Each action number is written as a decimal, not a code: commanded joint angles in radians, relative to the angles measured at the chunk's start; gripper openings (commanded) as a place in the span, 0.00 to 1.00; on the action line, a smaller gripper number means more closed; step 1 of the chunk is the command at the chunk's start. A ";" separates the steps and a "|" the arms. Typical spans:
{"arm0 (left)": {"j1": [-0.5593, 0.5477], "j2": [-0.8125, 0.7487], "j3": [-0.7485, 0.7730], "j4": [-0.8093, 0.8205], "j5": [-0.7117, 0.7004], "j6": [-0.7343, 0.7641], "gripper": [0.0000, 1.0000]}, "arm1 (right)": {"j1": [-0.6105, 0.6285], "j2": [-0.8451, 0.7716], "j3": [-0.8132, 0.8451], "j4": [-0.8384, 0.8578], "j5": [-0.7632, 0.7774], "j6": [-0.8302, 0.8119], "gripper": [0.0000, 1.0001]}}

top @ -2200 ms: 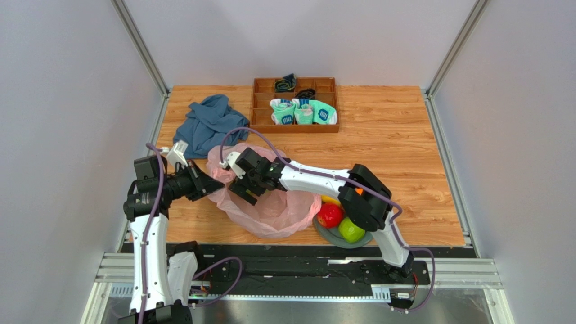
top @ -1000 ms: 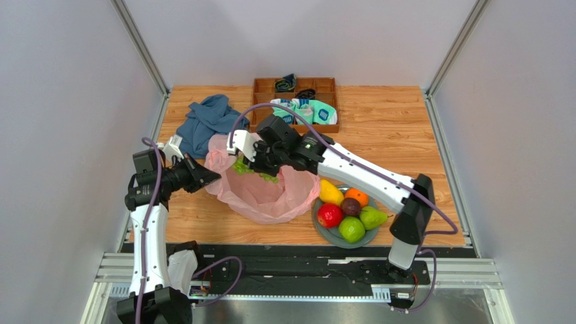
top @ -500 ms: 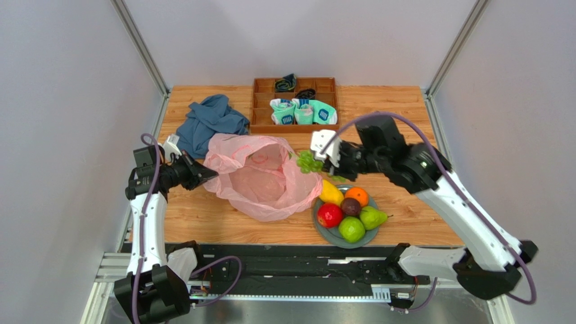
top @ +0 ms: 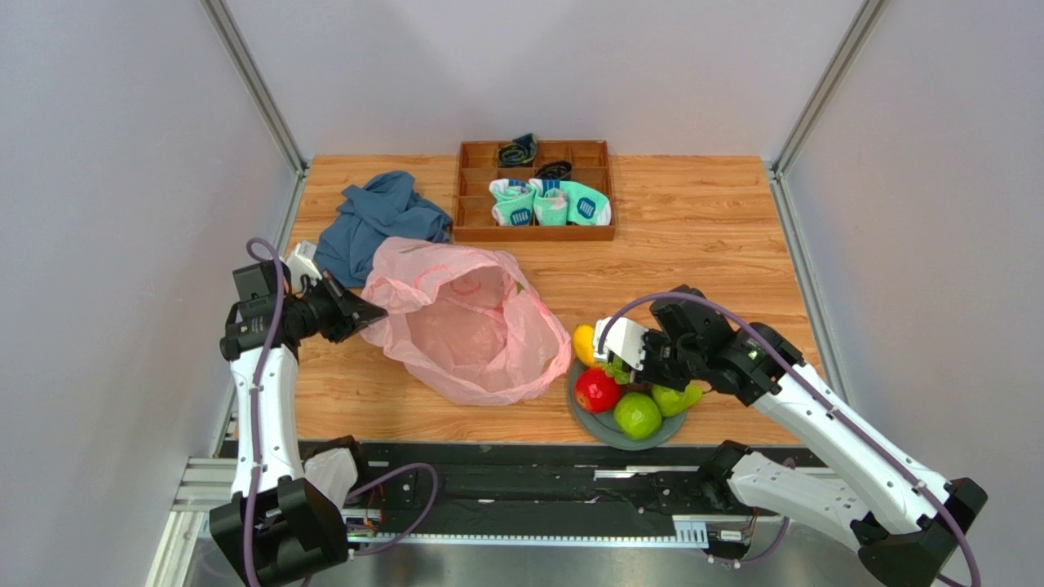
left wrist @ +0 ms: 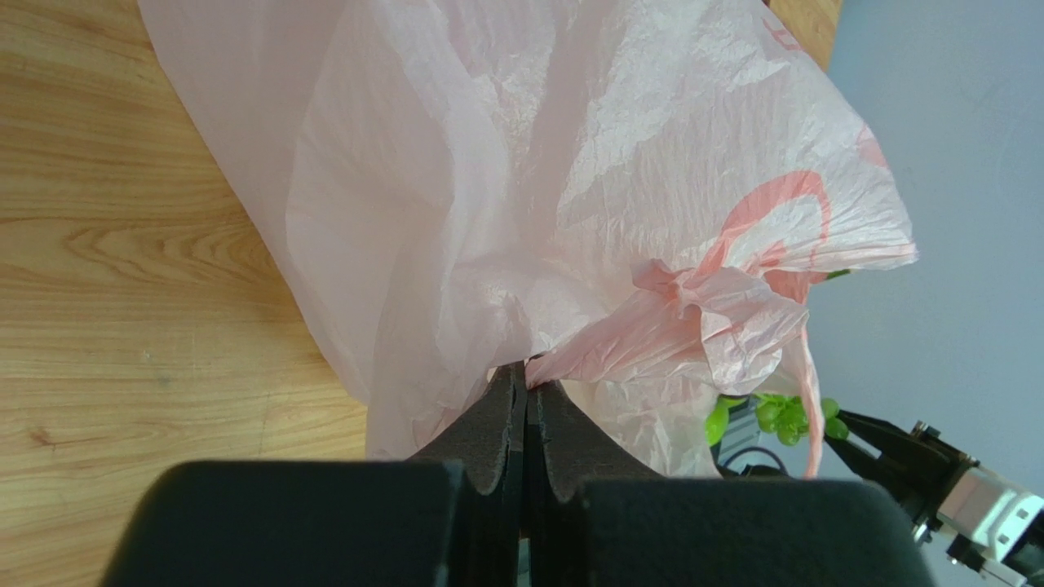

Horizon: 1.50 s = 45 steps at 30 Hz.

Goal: Take the fake fruits out of the plastic bag
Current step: Place the fake fruit on the plate, then place the plastic bag at the center of the board.

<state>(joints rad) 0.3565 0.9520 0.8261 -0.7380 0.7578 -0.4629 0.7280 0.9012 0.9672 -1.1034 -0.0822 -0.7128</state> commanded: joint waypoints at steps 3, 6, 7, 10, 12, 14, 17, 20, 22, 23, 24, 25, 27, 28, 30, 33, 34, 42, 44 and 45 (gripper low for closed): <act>0.012 -0.005 0.045 -0.020 0.003 0.036 0.00 | -0.012 0.002 -0.057 0.160 0.079 -0.020 0.00; 0.012 -0.013 0.036 -0.021 0.003 0.036 0.00 | -0.012 0.033 -0.056 0.172 0.076 -0.016 0.02; 0.013 -0.015 0.031 -0.021 0.003 0.038 0.00 | -0.013 0.039 -0.055 0.175 0.072 -0.013 0.03; 0.015 -0.022 0.022 -0.021 0.003 0.036 0.00 | -0.013 0.062 -0.039 0.174 0.050 -0.005 0.14; 0.015 -0.025 0.019 -0.018 0.003 0.036 0.00 | -0.012 0.067 -0.030 0.163 0.029 -0.011 0.30; 0.019 -0.029 0.013 -0.014 0.005 0.032 0.00 | -0.015 0.070 -0.021 0.152 0.015 -0.016 0.46; 0.019 -0.030 0.004 -0.006 0.005 0.027 0.00 | -0.013 0.070 -0.021 0.128 0.006 -0.022 0.59; 0.022 -0.032 0.002 -0.006 0.009 0.024 0.00 | -0.012 0.074 -0.009 0.106 -0.008 -0.002 0.66; 0.024 -0.032 0.001 -0.006 0.011 0.026 0.00 | -0.013 0.076 0.004 0.099 -0.034 0.019 0.72; 0.022 -0.035 -0.001 -0.006 0.011 0.026 0.00 | -0.013 0.079 0.020 0.096 -0.042 0.029 0.72; 0.024 -0.035 -0.002 -0.001 0.011 0.026 0.00 | -0.013 0.082 0.028 0.093 -0.053 0.038 0.73; 0.024 -0.035 -0.007 0.000 0.011 0.023 0.00 | -0.013 0.088 0.039 0.093 -0.057 0.050 0.73; 0.022 -0.035 -0.012 0.005 0.012 0.020 0.00 | -0.013 0.106 0.068 0.085 -0.062 0.059 0.74; 0.022 -0.035 -0.013 0.006 0.011 0.020 0.00 | -0.015 0.113 0.077 0.083 -0.060 0.065 0.74; 0.022 -0.035 -0.013 0.008 0.015 0.020 0.00 | -0.013 0.128 0.106 0.080 -0.059 0.068 0.74; 0.024 -0.036 -0.016 0.017 0.018 0.013 0.00 | -0.013 0.140 0.134 0.083 -0.057 0.072 0.74; 0.022 -0.036 -0.018 0.019 0.020 0.015 0.00 | -0.013 0.145 0.149 0.088 -0.056 0.076 0.74; 0.027 -0.053 -0.015 0.019 0.023 0.018 0.00 | -0.114 0.221 0.287 0.263 0.117 0.372 0.89; 0.029 -0.052 -0.012 0.022 0.029 0.023 0.00 | -0.208 0.267 0.349 0.298 0.139 0.423 0.96; 0.032 -0.050 -0.005 0.023 0.034 0.029 0.10 | -0.243 0.284 0.367 0.304 0.148 0.470 0.98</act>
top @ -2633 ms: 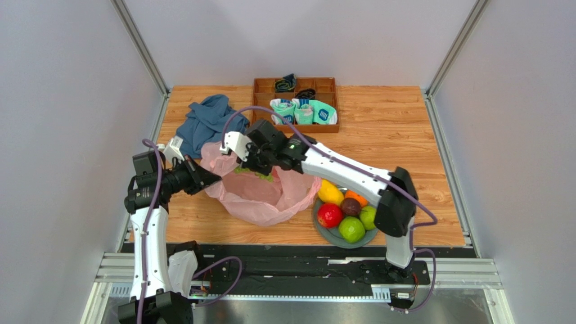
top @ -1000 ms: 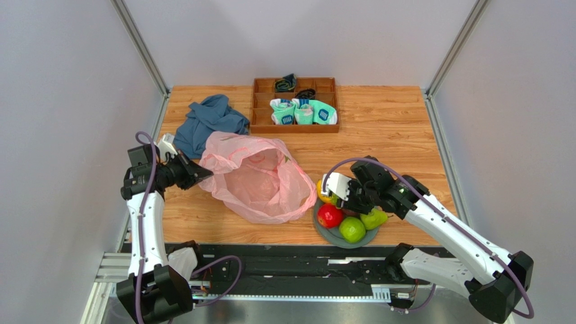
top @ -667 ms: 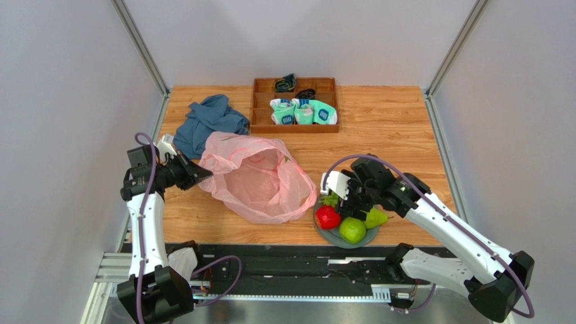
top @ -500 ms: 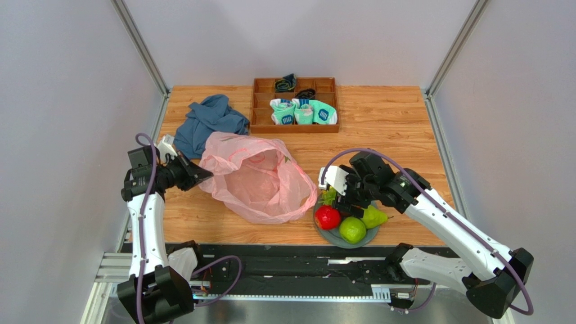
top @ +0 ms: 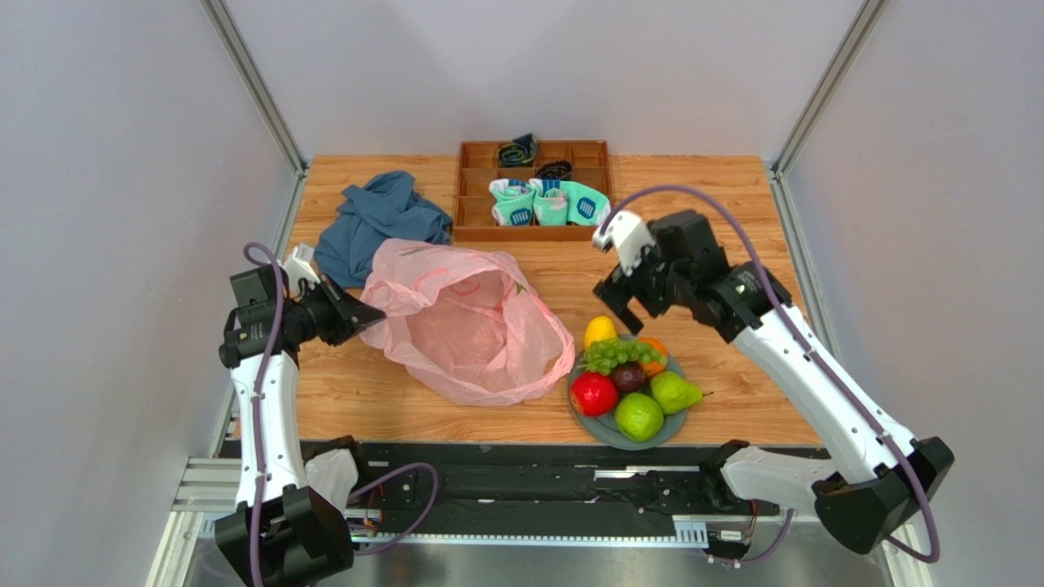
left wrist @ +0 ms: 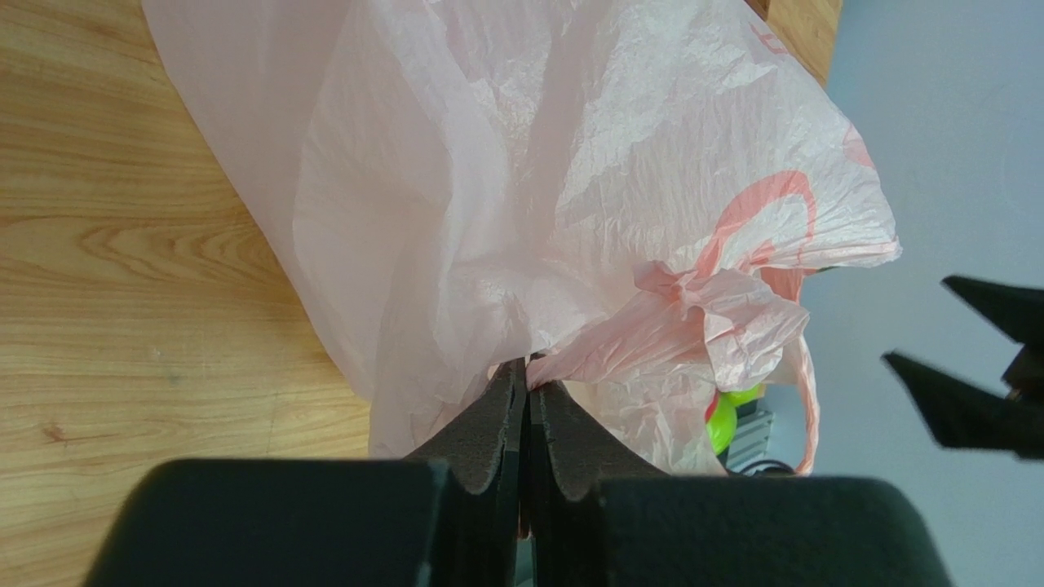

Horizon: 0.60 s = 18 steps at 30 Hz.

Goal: Take the fake fruits out of the plastic bag
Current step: Place the plastic bag at the center of the board, then reset both arms

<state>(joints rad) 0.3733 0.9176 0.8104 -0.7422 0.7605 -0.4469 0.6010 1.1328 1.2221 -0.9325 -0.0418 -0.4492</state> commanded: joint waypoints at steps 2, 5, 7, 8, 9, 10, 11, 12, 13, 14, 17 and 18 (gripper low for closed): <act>0.015 -0.017 0.022 0.026 0.037 0.022 0.33 | -0.223 0.111 0.160 0.149 0.123 0.257 1.00; 0.013 -0.020 0.061 0.021 0.040 0.045 0.99 | -0.384 0.162 0.191 0.149 0.065 0.340 1.00; 0.015 -0.022 0.093 0.017 0.045 0.062 0.99 | -0.478 0.194 0.198 0.149 0.014 0.410 1.00; 0.013 -0.023 0.105 0.017 0.048 0.069 0.99 | -0.497 0.202 0.194 0.152 0.022 0.428 1.00; 0.015 -0.023 0.130 0.015 0.048 0.088 0.99 | -0.512 0.206 0.176 0.158 0.040 0.443 1.00; 0.013 -0.025 0.144 0.014 0.048 0.097 0.99 | -0.526 0.203 0.162 0.168 0.083 0.472 1.00; 0.013 -0.025 0.160 0.006 0.045 0.108 0.99 | -0.527 0.197 0.146 0.179 0.097 0.484 1.00; 0.013 -0.028 0.194 0.001 0.040 0.128 0.99 | -0.527 0.185 0.130 0.190 0.123 0.495 1.00; 0.013 -0.026 0.211 -0.003 0.034 0.138 0.99 | -0.527 0.165 0.102 0.196 0.125 0.506 1.00; 0.013 -0.028 0.226 -0.014 0.031 0.160 0.99 | -0.527 0.157 0.091 0.196 0.125 0.529 1.00; 0.015 -0.028 0.285 -0.031 0.020 0.198 0.99 | -0.527 0.122 0.034 0.202 0.087 0.555 1.00; 0.012 -0.026 0.303 -0.036 0.020 0.206 0.99 | -0.526 0.114 0.022 0.202 0.076 0.558 1.00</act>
<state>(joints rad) 0.3756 0.9089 1.0321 -0.7559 0.7826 -0.3290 0.0696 1.3106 1.2854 -0.7765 0.0540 0.0296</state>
